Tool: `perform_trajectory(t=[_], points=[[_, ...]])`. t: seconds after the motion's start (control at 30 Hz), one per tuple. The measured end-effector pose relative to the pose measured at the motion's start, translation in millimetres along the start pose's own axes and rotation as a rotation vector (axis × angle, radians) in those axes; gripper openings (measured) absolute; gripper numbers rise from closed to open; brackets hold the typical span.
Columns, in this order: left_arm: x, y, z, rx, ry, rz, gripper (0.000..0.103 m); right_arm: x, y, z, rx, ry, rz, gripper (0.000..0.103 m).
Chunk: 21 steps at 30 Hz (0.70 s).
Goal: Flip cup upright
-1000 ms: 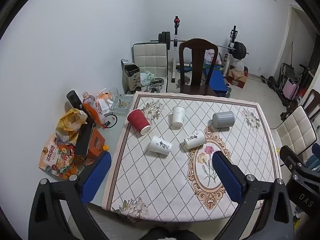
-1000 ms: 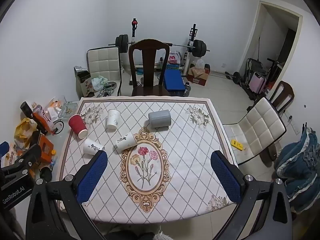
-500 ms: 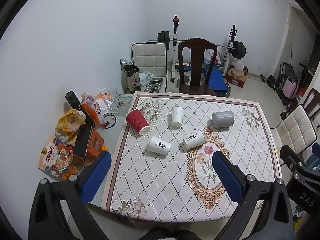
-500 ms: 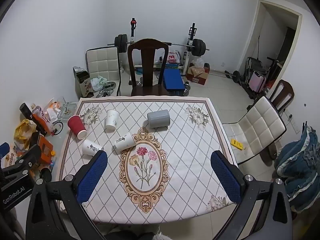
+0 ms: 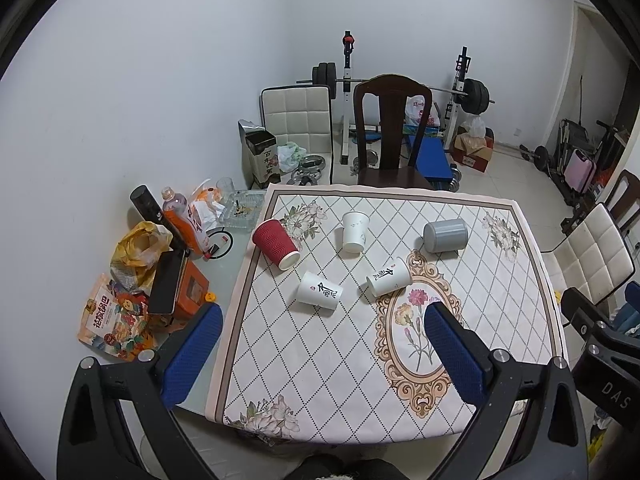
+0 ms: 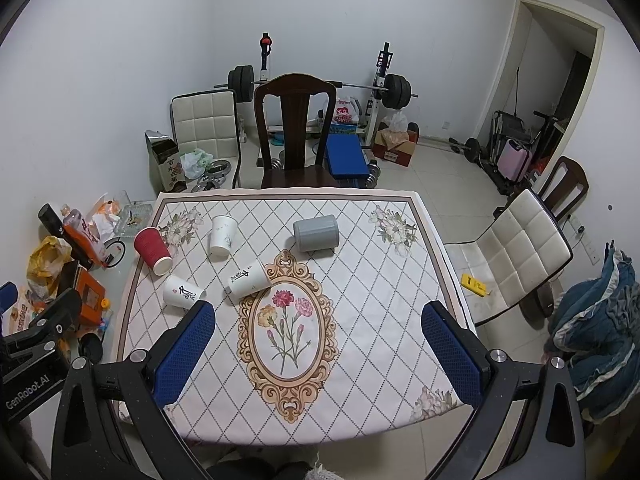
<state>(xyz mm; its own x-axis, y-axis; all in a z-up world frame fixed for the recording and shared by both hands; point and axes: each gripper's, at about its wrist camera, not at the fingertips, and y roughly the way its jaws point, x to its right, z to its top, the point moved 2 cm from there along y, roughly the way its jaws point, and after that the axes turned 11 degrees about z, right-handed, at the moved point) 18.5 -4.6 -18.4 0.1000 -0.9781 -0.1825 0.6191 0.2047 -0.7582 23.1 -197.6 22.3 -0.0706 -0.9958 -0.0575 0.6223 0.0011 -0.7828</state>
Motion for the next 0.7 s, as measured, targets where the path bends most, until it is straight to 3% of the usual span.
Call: perform_trajectory(t=[0.7], points=[[1.8, -0.6, 0.5, 0.003, 0.003, 0.001, 0.103, -1.1, -3.9, 0.5, -0.001, -0.005, -0.001, 0.103]])
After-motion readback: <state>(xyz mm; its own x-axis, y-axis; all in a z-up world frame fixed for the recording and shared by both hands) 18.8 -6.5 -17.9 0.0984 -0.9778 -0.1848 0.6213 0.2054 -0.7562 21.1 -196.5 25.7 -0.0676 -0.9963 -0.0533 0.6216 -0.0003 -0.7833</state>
